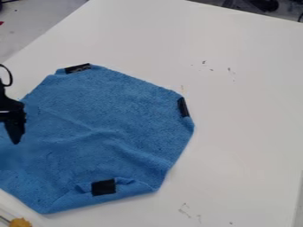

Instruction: Fold cloth from bottom left to middle

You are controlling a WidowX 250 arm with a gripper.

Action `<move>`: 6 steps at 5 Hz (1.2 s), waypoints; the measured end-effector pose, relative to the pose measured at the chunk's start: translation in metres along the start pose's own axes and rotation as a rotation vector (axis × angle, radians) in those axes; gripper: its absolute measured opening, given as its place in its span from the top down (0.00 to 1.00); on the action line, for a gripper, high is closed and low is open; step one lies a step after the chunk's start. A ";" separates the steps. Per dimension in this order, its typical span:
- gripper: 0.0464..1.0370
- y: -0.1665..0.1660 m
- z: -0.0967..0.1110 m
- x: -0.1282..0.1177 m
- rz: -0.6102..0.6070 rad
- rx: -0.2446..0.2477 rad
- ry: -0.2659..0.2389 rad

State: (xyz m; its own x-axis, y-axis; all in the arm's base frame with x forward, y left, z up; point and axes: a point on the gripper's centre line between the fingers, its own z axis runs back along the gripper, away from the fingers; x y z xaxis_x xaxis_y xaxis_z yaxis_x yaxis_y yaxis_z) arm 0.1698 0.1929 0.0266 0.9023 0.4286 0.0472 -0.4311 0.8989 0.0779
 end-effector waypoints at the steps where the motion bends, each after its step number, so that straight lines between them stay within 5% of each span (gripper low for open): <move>1: 0.04 0.019 -0.008 -0.009 0.034 0.007 0.025; 3: 0.07 0.030 -0.020 -0.013 0.060 -0.013 0.041; 4: 0.21 0.033 -0.025 -0.010 0.049 -0.017 0.041; 6: 0.75 0.032 -0.027 -0.003 0.043 -0.023 0.029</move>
State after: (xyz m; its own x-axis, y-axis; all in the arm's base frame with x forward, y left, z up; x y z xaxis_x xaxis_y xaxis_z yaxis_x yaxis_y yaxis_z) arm 0.1531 0.2231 0.0025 0.8829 0.4691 0.0207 -0.4695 0.8813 0.0538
